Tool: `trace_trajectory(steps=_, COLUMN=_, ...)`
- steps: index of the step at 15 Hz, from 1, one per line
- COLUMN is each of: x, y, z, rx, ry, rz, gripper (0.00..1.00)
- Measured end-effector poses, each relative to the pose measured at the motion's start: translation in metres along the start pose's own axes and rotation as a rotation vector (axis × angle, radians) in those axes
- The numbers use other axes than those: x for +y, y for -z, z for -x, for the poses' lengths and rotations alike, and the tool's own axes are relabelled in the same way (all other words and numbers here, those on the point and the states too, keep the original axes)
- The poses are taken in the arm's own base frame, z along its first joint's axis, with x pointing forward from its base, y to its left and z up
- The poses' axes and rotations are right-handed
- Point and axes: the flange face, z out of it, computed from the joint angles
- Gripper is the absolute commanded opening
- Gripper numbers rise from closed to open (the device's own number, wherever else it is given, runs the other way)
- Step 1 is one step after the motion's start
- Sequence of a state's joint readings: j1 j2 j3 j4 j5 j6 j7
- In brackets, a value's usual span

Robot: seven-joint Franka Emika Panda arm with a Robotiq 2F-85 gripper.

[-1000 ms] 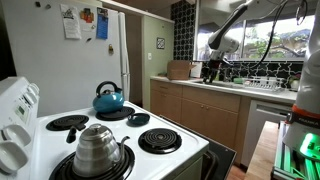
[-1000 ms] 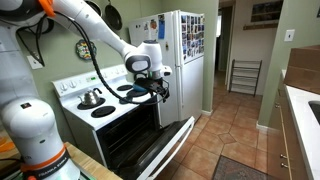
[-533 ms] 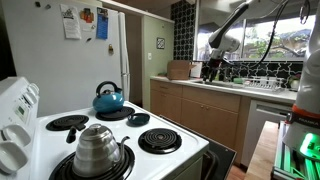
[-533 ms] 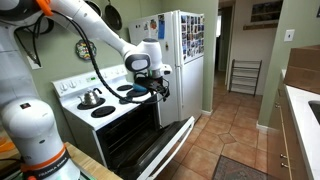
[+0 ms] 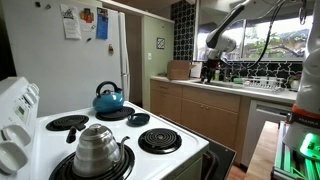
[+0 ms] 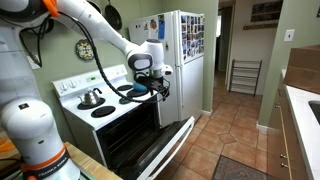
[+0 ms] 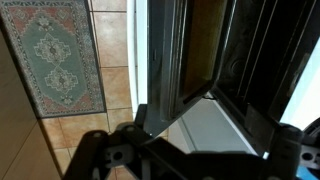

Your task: Close the oven door fully

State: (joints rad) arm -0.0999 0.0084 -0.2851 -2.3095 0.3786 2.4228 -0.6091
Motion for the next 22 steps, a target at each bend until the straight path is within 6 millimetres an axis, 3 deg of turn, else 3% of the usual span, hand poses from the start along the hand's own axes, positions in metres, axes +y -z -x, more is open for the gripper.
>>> trace_trajectory(steps=4, x=0.004, y=-0.034, z=-0.031, rx=-0.052, ry=0.023, rz=-0.041, gripper=1.0)
trace_trajectory(steps=10, x=0.018, y=-0.11, z=-0.068, rx=-0.173, ry=0.086, rz=-0.114, gripper=1.0)
trace_trajectory(steps=14, x=0.043, y=-0.154, z=-0.086, rx=-0.202, ry=0.079, rz=-0.133, gripper=1.0)
trace_trajectory(steps=22, x=0.106, y=-0.229, z=-0.103, rx=-0.2, ry=0.075, rz=-0.153, gripper=1.0)
